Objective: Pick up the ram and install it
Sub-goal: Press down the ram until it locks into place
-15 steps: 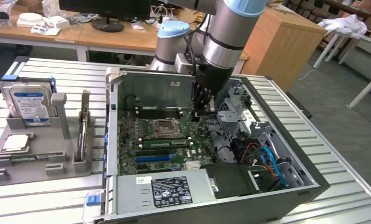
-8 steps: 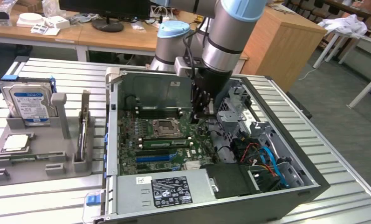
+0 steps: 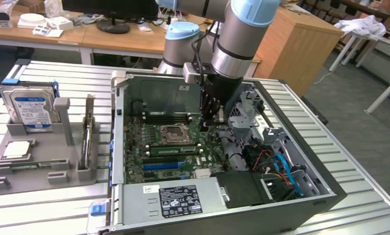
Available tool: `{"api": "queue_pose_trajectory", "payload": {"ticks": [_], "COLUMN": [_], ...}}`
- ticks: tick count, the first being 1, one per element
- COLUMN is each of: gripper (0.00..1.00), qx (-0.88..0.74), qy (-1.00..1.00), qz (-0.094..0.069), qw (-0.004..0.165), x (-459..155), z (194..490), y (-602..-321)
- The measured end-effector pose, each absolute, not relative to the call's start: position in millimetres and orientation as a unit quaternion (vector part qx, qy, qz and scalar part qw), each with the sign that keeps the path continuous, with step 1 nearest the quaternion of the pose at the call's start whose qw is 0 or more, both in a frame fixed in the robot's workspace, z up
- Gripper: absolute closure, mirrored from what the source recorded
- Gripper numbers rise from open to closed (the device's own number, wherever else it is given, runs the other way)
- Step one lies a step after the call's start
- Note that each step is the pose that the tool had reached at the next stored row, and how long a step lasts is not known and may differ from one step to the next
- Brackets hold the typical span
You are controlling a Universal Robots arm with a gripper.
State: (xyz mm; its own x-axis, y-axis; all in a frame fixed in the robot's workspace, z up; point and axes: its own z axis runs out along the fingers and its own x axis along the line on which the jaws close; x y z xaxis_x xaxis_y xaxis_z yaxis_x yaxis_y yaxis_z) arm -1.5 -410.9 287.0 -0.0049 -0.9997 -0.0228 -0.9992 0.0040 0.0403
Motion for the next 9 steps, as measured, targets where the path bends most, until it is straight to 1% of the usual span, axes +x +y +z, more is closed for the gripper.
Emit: {"api": "queue_pose_trajectory", "payload": {"ticks": [9], "gripper": [0.90], "qx": [0.705], "qy": [-0.708], "qz": [-0.022], "qw": [0.006], "x": [-1.5], "z": [281.4], "y": [-410.9]}}
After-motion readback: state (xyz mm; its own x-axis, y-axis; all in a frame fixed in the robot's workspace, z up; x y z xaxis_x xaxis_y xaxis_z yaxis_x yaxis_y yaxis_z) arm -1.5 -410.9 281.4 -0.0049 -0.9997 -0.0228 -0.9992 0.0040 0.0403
